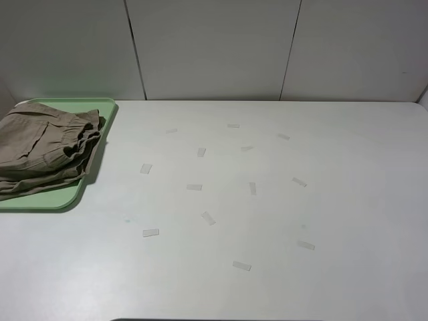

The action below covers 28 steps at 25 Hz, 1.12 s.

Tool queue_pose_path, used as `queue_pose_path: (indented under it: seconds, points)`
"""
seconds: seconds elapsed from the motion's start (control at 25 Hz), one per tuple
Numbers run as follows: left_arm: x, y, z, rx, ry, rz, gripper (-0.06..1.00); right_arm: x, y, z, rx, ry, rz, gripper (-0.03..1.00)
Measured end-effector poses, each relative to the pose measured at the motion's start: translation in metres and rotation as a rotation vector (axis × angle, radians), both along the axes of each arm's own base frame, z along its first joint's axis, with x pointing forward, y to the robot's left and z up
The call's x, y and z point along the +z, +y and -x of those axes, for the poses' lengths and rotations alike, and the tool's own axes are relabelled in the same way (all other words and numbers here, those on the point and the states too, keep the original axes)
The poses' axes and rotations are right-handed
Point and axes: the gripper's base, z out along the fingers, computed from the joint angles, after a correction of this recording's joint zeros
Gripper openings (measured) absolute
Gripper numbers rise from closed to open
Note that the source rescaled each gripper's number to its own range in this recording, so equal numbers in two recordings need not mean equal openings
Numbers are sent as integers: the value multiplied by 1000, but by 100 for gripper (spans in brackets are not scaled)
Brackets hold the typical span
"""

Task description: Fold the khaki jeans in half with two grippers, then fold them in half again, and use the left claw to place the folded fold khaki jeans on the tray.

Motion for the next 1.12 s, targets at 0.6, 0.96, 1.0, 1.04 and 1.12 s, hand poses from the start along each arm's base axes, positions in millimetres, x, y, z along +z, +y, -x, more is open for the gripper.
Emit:
queue_pose_path:
  seconds: [0.6, 0.96, 1.0, 1.04, 1.12]
  points:
    - [-7, 0, -2, -2, -37, 2, 100, 0, 0, 0, 0, 0, 0, 100]
    - [-7, 0, -2, -2, -37, 2, 100, 0, 0, 0, 0, 0, 0, 100]
    - [-7, 0, -2, -2, -37, 2, 100, 0, 0, 0, 0, 0, 0, 100]
    - [-7, 0, -2, -2, -37, 2, 100, 0, 0, 0, 0, 0, 0, 100]
    - [-7, 0, -2, -2, -37, 2, 100, 0, 0, 0, 0, 0, 0, 100]
